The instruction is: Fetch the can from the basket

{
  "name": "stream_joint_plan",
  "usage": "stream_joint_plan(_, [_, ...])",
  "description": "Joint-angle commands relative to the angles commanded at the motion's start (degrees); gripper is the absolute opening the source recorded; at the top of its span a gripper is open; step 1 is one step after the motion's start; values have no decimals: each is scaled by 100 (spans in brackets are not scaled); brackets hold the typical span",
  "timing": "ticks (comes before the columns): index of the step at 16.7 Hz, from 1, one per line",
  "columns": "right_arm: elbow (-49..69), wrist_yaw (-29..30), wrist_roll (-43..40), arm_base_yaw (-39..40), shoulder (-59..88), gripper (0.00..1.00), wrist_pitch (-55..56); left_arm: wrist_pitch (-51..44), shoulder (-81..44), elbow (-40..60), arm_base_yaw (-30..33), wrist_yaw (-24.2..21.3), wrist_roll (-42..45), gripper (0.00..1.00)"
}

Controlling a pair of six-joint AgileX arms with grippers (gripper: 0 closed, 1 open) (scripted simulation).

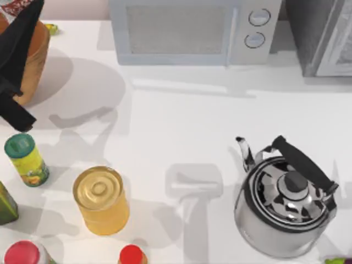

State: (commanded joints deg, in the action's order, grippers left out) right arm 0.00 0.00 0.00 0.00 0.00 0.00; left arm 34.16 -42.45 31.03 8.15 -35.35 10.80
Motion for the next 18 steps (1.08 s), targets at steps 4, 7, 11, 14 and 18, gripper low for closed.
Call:
stream_joint_plan(4, [0,0,0,0,0,100,0,1378,-2296,1043,319,-1300,95,0])
stream_joint_plan(7, [0,0,0,0,0,100,0,2345,-4122,1688,530,-2168,33,0])
stream_joint_plan(11, [0,0,0,0,0,100,0,3445,-6624,2304,746,-3096,-206,0])
stream_joint_plan(14, [0,0,0,0,0,100,0,4104,-8240,2626,875,-3619,-449,0])
stream_joint_plan(18, [0,0,0,0,0,100,0,4644,-9624,2811,902,-4014,-743,0])
